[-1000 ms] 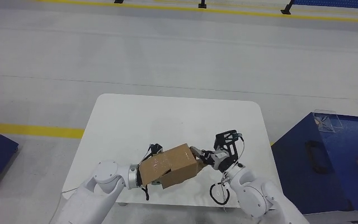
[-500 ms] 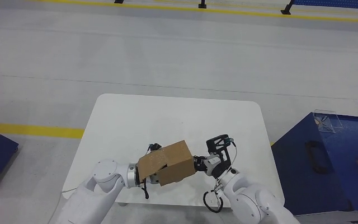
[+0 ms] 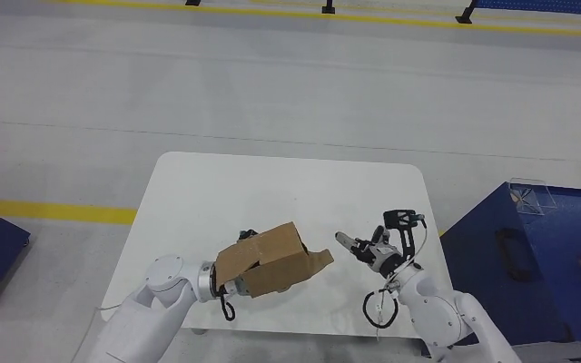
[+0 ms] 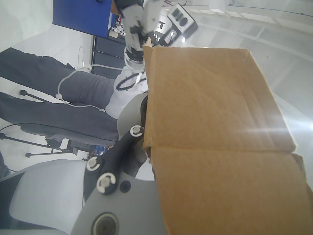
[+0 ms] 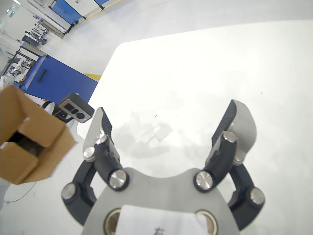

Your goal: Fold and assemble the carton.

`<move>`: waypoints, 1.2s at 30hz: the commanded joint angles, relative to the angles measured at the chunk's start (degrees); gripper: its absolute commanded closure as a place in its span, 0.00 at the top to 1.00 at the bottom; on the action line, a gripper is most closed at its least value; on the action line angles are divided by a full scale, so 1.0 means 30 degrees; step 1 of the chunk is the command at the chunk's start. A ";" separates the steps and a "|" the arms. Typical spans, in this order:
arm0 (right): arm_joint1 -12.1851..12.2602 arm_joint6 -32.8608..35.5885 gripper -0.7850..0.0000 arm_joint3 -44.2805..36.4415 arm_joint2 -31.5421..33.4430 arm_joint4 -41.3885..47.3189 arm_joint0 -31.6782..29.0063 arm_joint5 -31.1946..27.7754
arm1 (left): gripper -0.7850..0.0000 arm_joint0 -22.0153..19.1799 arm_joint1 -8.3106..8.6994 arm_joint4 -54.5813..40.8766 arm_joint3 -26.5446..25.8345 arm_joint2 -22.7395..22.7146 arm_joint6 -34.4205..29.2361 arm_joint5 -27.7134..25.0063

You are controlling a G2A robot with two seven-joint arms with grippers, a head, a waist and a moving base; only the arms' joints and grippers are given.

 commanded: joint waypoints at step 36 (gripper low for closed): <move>0.0123 0.4645 1.00 -0.0514 0.0961 0.8092 0.0183 -0.4125 | 0.00 0.0014 -0.0129 0.2141 -0.0221 0.1046 0.0644 -0.0297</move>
